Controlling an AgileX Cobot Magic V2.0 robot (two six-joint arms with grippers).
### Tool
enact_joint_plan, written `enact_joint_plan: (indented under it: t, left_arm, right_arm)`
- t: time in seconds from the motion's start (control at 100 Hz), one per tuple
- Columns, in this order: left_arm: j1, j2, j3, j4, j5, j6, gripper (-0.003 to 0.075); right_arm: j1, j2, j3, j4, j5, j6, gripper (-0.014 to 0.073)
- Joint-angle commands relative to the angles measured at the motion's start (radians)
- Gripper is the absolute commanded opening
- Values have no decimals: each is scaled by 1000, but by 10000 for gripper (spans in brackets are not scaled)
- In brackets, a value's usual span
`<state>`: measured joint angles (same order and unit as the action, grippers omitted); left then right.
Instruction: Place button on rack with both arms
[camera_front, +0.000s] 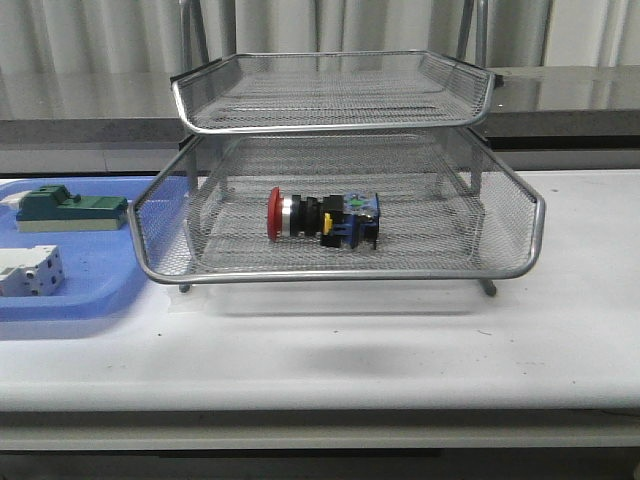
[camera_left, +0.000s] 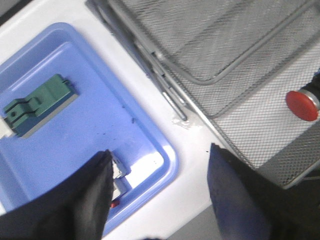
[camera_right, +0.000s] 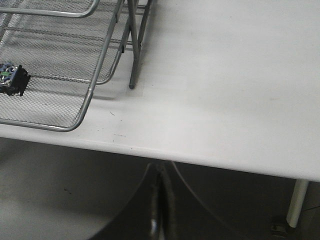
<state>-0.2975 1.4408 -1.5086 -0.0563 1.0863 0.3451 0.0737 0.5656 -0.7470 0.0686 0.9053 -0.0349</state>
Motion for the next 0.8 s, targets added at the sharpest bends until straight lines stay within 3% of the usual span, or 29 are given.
enact_joint_plan:
  t: [0.0,0.4,0.54,0.79]
  left_arm:
    - [47,-126,79,-18,-133,-37,406]
    - [290,-599,605,-18,-571,-139,405]
    - [308,-758,759,-42,-717,-142,399]
    - [308,-973,960,-46,-899,-142,315]
  right_arm:
    - [-6,0,-34,-3,-54,0,-70]
    - [-6,0,-34,-3,-54,0,-70]
    - [-6,0,-34,-3,-54,0,-70]
    - [-6,0,-34,-3,-54,0,-70]
